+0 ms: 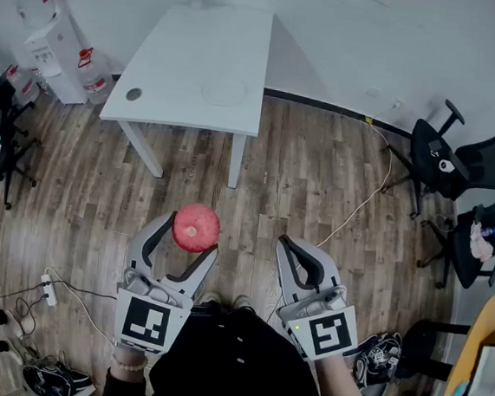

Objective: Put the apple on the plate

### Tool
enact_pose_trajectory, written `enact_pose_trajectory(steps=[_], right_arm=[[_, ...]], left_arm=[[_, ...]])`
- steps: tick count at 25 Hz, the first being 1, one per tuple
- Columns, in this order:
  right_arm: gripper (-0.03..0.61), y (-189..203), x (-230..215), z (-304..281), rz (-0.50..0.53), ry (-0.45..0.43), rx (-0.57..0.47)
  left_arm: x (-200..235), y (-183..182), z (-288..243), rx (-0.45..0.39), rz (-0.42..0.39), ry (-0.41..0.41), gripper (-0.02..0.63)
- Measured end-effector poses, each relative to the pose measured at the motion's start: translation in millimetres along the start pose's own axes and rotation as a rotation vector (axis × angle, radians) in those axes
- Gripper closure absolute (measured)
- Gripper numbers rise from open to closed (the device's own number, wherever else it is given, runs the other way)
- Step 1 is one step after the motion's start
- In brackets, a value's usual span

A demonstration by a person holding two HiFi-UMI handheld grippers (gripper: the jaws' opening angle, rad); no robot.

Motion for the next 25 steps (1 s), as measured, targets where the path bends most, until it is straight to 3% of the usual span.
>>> enact_pose_trajectory(steps=[25], right_arm=[[0.535,-4,28,-13,-0.021,0.007,-0.002]], left_arm=[[27,8,18,-0.024,0.002,-0.007,0.282]])
Point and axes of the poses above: the fingertips, and each gripper's own axes: z backward along the fingers, x to its left, y out of its underside, the point moved 2 cm from there along z, backward along the fingers, and after that the axes turned 4 degrees about -x, right-handed, at the moved point
